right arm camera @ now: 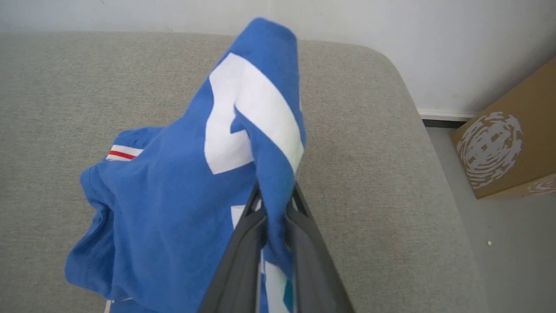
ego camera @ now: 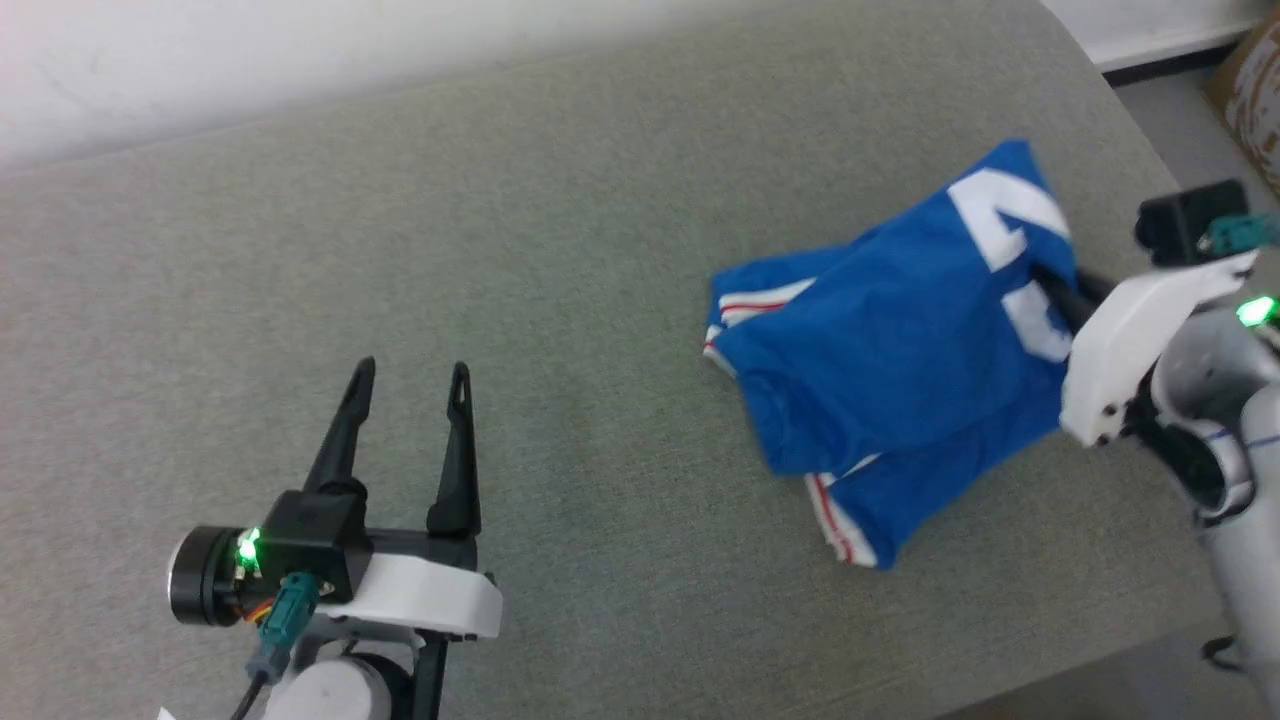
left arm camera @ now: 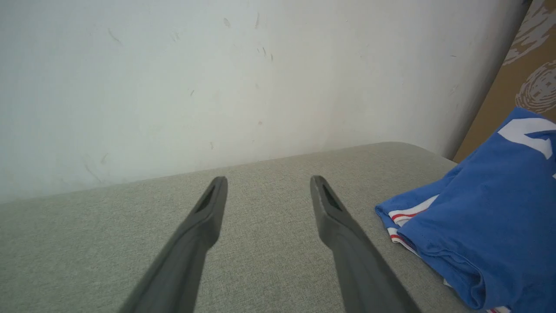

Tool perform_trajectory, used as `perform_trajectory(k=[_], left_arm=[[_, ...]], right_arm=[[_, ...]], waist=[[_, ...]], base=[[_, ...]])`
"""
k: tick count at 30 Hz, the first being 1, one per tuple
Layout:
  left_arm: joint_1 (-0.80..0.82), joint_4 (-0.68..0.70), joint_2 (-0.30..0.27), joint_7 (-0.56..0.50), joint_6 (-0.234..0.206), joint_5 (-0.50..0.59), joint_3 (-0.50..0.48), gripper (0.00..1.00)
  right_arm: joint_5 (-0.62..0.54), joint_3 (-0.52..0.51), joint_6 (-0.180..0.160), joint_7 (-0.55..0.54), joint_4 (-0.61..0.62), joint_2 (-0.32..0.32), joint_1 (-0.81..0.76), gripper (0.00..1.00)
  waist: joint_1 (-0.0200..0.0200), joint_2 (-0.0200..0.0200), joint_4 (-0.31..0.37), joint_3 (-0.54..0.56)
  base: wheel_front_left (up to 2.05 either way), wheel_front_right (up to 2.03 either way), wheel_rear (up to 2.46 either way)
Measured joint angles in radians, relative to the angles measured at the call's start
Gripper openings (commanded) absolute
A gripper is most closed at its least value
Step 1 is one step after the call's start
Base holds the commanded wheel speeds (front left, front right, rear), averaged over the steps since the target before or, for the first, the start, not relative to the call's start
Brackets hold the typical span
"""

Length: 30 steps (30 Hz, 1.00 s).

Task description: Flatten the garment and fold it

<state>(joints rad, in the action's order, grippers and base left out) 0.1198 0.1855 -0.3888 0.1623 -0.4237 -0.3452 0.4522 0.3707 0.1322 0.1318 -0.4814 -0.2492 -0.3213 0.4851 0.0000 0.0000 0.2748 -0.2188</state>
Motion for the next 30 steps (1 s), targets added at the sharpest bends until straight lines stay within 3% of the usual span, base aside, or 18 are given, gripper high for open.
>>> perform_trajectory(k=[14,22,30], left_arm=[[0.165,0.121,-0.077,-0.003,-0.033,0.178,-0.007,1.00],[0.239,0.171,-0.126,-0.009,-0.045,0.251,-0.035,1.00],[0.263,0.213,-0.153,0.001,-0.053,0.302,-0.040,1.00]], right_arm=[[-0.029,-0.033,0.000,0.154,-0.182,-0.229,0.232,0.00],[-0.073,-0.073,0.001,0.244,-0.308,-0.292,0.321,0.00],[-0.133,-0.145,0.001,0.305,-0.476,-0.298,0.385,0.00]], waist=[[0.0003,0.0000,0.037,-0.214],[0.0004,0.0000,0.025,-0.352],[0.0002,-0.0001,0.007,-0.469]], base=[[0.00,0.00,0.00],[0.00,0.00,0.00],[0.00,0.00,0.00]])
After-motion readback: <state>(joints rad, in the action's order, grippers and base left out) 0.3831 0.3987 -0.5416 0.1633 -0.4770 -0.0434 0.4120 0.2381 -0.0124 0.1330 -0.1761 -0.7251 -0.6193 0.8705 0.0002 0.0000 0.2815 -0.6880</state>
